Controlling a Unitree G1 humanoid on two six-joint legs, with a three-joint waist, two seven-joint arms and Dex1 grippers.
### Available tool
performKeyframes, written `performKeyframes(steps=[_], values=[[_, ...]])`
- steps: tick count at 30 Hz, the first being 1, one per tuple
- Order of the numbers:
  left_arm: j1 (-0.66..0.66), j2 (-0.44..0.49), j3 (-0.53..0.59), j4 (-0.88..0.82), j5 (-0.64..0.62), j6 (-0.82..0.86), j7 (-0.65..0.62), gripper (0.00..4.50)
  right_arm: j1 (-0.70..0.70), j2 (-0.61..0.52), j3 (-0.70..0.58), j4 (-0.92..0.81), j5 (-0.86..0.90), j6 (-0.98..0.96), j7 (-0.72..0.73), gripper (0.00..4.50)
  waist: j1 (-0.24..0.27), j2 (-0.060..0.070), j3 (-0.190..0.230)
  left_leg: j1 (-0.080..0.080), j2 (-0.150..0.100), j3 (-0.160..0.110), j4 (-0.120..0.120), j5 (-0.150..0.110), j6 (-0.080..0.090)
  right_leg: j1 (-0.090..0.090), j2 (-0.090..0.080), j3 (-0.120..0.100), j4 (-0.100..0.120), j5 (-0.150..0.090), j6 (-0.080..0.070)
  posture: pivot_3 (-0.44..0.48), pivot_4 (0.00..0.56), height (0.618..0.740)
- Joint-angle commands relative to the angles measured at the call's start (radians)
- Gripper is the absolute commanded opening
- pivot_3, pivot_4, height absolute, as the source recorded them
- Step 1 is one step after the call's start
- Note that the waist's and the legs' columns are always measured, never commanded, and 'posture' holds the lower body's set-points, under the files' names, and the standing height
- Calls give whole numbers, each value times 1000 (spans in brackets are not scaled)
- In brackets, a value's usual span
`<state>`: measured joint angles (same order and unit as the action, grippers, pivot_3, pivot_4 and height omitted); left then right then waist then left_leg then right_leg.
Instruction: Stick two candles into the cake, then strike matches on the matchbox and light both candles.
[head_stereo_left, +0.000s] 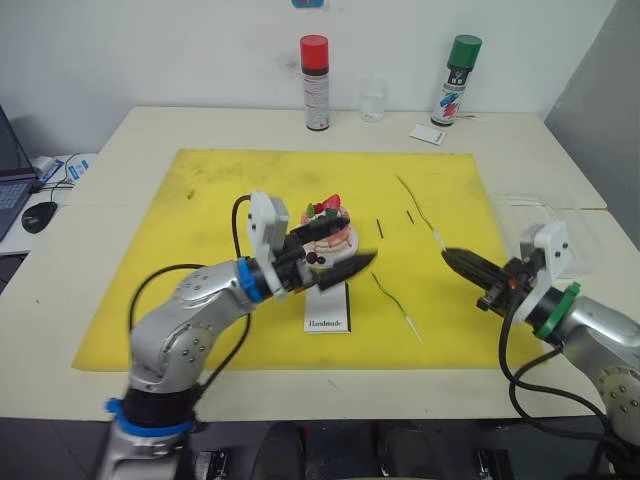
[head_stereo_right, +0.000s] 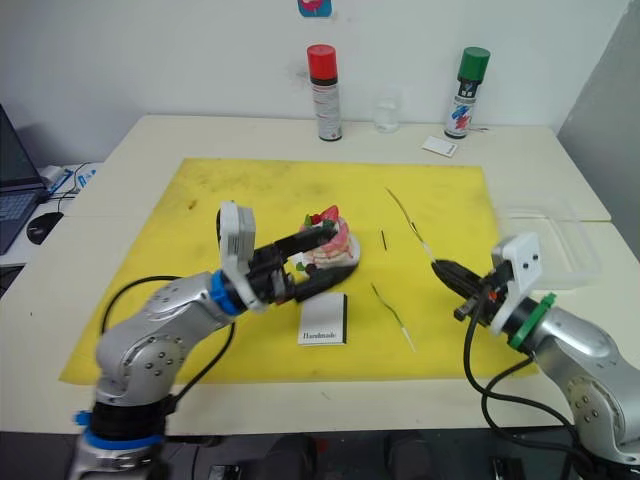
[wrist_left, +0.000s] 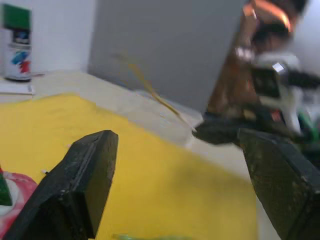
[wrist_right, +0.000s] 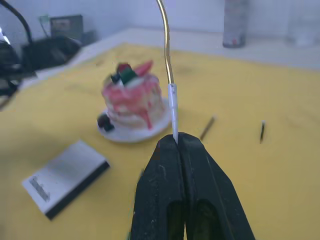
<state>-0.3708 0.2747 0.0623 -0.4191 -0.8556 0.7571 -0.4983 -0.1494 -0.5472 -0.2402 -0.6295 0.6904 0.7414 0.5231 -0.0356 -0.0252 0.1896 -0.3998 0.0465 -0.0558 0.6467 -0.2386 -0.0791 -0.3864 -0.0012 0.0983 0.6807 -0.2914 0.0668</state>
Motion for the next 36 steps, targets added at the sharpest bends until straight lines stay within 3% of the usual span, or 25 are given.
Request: performKeyframes(steps=[1,2,8,24,27,34,36], values=[[-67,-130,23,39,-47,12,176,2974,-123,30,83,51,-74,-93,-13,0,0,0,0,0,0,0,0,0,0,0,0,0,0,0,-1,0,150,740],[-94,-166,25,53,-58,11,200,2718,-159,41,101,74,-87,-106,-16,0,1,0,0,0,0,0,0,0,0,0,0,0,0,1,-1,0,150,740],[-192,-253,14,86,-74,-2,223,2718,-269,89,154,139,-114,-140,-15,0,3,0,0,0,-1,0,-1,0,0,0,0,0,-1,4,-4,0,150,740],[-235,-270,19,156,-33,-53,238,2718,-318,131,187,138,-110,-135,-15,0,2,0,0,-1,-1,0,-1,0,0,-1,0,0,-1,4,-5,0,150,740],[-231,-275,21,153,-39,-63,231,2113,-312,130,187,128,-104,-129,-16,0,2,0,0,-1,-1,0,-1,0,0,-1,0,0,-1,4,-5,0,150,740],[-222,-275,14,139,-47,-56,226,31,-297,134,186,116,-97,-123,-17,0,2,0,0,-1,-1,0,-1,0,0,-1,0,0,-1,4,-4,0,150,740],[-222,-271,10,141,-41,-56,226,9,-295,137,186,114,-94,-124,-17,0,2,0,0,-1,-1,0,-1,0,0,-1,0,0,-1,4,-4,0,150,740]])
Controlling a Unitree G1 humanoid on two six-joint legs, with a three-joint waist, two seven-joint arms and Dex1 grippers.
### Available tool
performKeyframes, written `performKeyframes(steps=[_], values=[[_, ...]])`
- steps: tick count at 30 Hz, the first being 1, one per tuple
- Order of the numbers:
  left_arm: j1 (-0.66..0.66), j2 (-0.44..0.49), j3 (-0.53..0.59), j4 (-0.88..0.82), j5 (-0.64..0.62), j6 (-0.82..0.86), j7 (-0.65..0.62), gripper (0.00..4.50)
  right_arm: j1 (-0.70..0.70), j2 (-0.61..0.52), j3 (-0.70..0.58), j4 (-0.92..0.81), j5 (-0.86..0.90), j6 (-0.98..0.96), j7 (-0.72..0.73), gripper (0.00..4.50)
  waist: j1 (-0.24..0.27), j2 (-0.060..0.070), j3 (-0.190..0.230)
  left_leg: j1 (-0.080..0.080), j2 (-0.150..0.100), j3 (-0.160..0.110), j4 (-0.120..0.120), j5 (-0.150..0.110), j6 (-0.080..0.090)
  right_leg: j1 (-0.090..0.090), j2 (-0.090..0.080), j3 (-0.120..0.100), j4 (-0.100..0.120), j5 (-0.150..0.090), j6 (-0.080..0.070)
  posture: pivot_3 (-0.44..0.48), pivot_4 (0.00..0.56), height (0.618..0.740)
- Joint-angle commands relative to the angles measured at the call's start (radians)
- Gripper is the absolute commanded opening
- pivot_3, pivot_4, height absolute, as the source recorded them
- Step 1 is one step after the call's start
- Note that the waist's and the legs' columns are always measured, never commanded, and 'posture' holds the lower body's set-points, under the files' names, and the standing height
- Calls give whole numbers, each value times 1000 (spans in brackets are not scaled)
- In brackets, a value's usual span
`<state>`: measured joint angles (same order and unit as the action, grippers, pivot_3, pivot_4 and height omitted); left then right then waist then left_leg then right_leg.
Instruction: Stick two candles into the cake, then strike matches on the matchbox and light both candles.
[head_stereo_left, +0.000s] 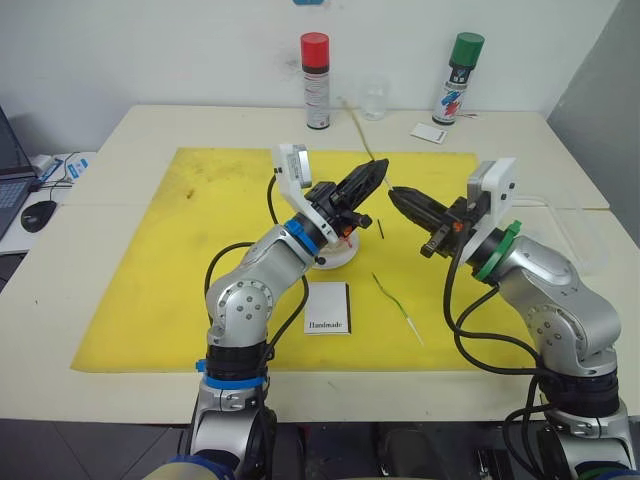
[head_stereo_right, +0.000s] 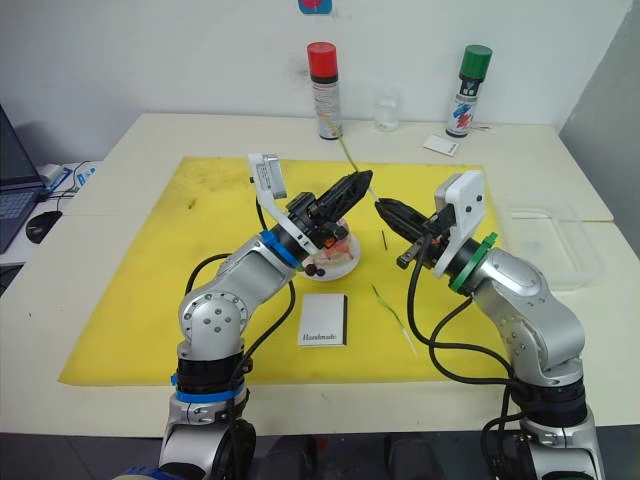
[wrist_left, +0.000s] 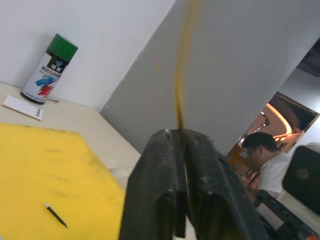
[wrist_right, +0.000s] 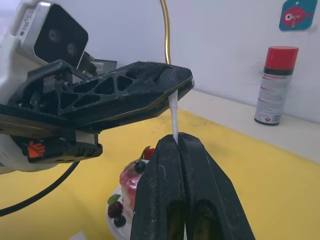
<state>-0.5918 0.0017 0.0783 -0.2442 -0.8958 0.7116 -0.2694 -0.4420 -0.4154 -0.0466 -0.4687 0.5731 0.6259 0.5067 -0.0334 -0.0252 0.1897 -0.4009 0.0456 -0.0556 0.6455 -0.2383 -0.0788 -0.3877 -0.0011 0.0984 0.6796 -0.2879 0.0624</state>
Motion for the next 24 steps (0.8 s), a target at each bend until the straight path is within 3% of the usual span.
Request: performKeyframes(steps=[1,7,14,18,22,24], values=[[-1,5,-8,-33,2,-10,-4,9,-1,6,-7,-47,23,-10,1,0,0,0,0,0,0,0,0,0,0,0,0,0,0,0,0,0,150,740],[-10,30,5,-27,13,-15,1,9,0,2,1,-43,22,-9,11,0,0,0,0,0,0,0,0,0,0,0,0,0,0,0,0,0,150,740],[-76,156,103,-15,2,-6,3,0,-54,-14,50,-16,-28,-5,10,2399,-5,0,0,0,0,0,-1,0,0,-1,0,0,0,0,0,0,150,740],[-85,329,206,-9,-25,46,-22,0,-130,3,131,18,-80,-12,20,3856,-17,0,0,0,0,0,-1,0,0,-1,0,0,-1,0,1,0,150,740],[-25,478,275,7,-45,96,-75,0,-219,47,222,78,-126,-21,44,3856,-28,1,0,0,1,-1,-2,0,0,-2,0,0,0,-2,3,0,150,740],[-1,506,288,24,-52,100,-95,0,-243,63,253,110,-151,-30,54,3856,-27,1,1,0,1,-1,-3,0,0,-2,0,0,0,-2,2,0,150,740]])
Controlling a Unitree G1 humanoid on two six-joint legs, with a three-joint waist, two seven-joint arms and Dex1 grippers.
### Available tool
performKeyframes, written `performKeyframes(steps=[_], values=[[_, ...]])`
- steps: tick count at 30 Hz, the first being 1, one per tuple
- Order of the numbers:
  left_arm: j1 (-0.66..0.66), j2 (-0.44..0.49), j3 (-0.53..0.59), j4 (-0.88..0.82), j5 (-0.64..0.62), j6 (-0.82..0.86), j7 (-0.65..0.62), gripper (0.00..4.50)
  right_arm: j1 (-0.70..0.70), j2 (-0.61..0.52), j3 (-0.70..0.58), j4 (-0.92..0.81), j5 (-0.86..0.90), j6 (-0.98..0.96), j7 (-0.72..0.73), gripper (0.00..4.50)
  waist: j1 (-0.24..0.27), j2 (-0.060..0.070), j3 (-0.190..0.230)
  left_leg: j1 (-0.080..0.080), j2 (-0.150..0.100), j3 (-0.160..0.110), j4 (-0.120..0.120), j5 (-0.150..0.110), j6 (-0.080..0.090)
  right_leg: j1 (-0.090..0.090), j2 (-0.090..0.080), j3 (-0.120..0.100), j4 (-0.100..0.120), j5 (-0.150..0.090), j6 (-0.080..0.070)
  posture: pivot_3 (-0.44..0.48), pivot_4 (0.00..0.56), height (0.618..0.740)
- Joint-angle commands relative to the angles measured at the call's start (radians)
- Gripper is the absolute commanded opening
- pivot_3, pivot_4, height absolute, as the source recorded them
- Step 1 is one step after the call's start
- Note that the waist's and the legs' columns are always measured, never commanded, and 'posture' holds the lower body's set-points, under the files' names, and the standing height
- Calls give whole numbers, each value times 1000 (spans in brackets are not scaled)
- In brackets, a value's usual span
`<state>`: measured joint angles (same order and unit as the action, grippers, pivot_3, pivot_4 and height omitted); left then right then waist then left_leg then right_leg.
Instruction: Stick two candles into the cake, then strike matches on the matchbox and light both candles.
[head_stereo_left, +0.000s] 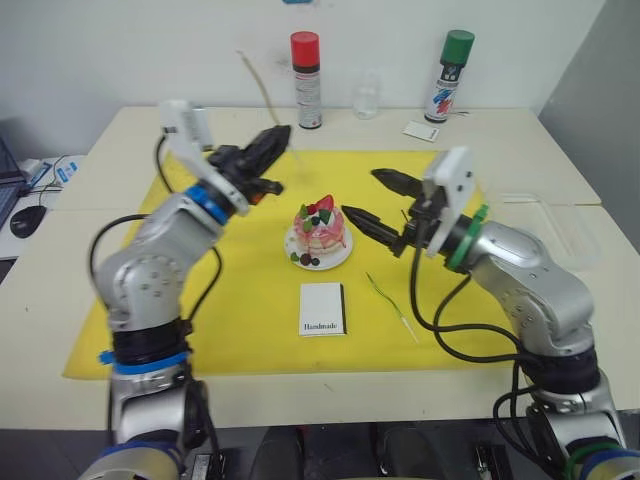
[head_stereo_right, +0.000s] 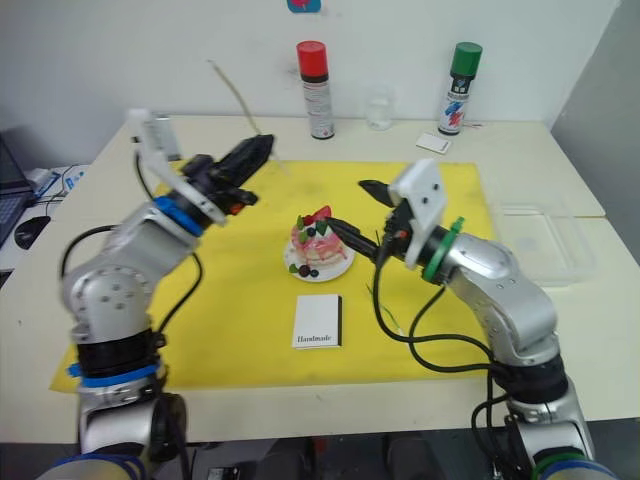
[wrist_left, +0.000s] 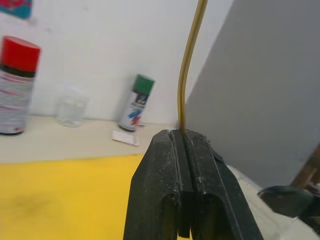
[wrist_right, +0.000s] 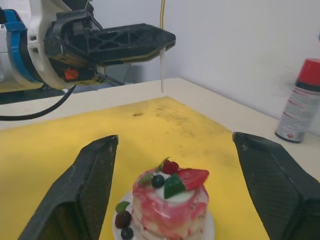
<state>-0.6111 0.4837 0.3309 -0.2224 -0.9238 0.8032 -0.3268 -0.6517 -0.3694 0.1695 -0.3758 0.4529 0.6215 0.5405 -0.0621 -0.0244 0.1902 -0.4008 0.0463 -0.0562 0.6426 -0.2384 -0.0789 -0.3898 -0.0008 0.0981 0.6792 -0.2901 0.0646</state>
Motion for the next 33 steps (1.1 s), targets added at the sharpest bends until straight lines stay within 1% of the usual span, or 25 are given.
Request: performKeyframes(steps=[1,2,4,7,12,16,22,27,33], values=[[28,26,33,14,-24,5,-52,0,-43,30,52,42,-46,-34,18,3856,6,0,0,0,0,0,0,0,0,0,0,0,0,0,0,0,150,740],[35,27,30,22,-22,3,-62,0,-49,40,61,60,-58,-41,18,3856,11,0,0,0,0,-1,0,0,0,0,0,-1,0,0,-1,0,150,740],[47,0,25,53,-19,-12,-74,0,-49,50,87,96,-97,-57,19,3856,21,0,0,-1,0,-1,0,0,0,0,-1,-2,0,0,-1,0,150,740],[59,-31,2,91,14,-46,-103,0,-41,50,110,115,-132,-75,35,3856,28,0,0,-2,-1,0,1,0,0,0,-2,-2,-1,1,-3,0,150,740],[25,-72,-25,164,52,-92,-132,0,-41,55,117,126,-167,-81,46,3856,27,0,0,-1,0,-1,0,0,0,0,-1,-2,0,1,-4,0,150,740],[7,-80,-53,206,90,-112,-161,0,-39,60,120,121,-188,-77,46,3856,26,0,0,-2,0,-1,0,0,0,0,-1,-2,-1,1,-4,0,150,740],[33,-83,-100,228,157,-146,-210,0,-26,65,114,98,-201,-57,45,3856,25,0,0,-1,0,-1,0,0,0,0,-1,-2,-1,1,-4,0,150,740],[45,-95,-112,215,177,-148,-223,0,-17,70,103,80,-200,-35,34,3856,22,0,0,-2,0,-1,0,0,0,0,-1,-2,0,1,-4,0,150,740],[43,-97,-126,238,218,-175,-249,0,-13,73,91,66,-197,-15,24,3856,20,0,0,-2,0,-1,0,0,0,0,-1,-2,0,1,-4,0,150,740]])
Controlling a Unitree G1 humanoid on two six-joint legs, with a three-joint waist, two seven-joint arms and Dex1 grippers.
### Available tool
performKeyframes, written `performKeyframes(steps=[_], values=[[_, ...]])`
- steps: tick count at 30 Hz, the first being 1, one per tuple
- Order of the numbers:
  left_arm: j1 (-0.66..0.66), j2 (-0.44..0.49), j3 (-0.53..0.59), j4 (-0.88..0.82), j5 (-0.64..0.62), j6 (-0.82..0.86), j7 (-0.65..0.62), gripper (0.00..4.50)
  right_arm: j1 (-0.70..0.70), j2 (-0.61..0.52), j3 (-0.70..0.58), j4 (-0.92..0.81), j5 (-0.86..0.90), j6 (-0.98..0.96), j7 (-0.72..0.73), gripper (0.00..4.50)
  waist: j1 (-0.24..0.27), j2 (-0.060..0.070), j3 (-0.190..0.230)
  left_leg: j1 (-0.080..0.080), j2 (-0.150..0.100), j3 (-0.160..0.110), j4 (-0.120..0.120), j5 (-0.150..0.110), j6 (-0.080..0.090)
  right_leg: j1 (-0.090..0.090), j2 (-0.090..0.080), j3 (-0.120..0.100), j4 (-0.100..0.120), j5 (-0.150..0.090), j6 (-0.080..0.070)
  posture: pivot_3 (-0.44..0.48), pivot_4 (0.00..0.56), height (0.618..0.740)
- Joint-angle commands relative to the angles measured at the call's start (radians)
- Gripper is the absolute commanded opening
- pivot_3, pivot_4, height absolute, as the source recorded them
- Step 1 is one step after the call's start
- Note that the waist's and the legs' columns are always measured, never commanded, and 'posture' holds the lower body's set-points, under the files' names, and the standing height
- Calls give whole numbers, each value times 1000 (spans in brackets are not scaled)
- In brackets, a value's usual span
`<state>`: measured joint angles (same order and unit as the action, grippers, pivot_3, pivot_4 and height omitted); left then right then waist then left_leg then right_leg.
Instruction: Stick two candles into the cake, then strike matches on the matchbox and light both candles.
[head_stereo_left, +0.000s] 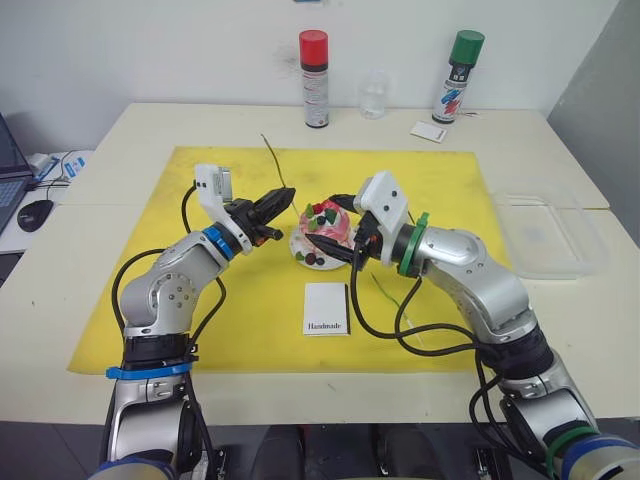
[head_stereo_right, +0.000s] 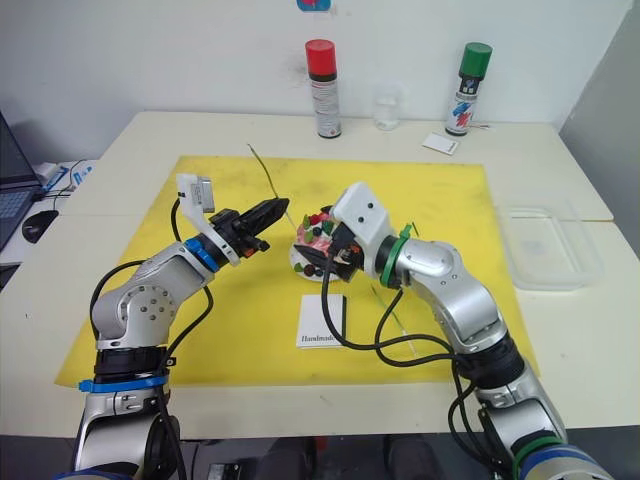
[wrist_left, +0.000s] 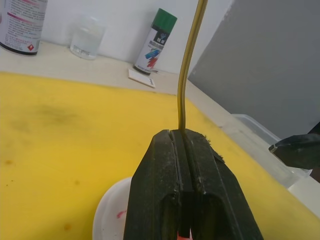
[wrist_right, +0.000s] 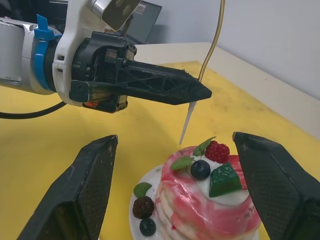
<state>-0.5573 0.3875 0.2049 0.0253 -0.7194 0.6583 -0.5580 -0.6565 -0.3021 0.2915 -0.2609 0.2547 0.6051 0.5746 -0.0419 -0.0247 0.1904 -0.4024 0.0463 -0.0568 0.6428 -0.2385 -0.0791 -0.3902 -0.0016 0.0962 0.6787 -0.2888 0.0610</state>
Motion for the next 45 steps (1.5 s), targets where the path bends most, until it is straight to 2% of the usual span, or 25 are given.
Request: performKeyframes(steps=[1,28,37,45], values=[[-12,-2,-1,-6,17,-34,-19,0,-8,6,-34,-51,2,4,-13,3856,0,0,0,0,0,0,0,0,0,0,0,0,0,0,0,0,150,740],[-26,-44,-10,34,67,-74,-52,0,5,6,-52,-88,0,49,-25,3856,-1,0,0,0,0,0,0,0,0,0,0,0,0,0,0,0,150,740],[48,-49,-61,-25,100,-84,-62,0,7,4,-53,-87,-1,47,-25,3856,-2,0,0,0,0,0,0,0,0,0,0,0,0,0,0,0,150,740],[108,-79,-103,-38,164,-171,-50,0,7,5,-50,-86,0,43,-20,3856,1,0,0,0,0,0,0,0,0,0,0,0,0,0,0,0,150,740]])
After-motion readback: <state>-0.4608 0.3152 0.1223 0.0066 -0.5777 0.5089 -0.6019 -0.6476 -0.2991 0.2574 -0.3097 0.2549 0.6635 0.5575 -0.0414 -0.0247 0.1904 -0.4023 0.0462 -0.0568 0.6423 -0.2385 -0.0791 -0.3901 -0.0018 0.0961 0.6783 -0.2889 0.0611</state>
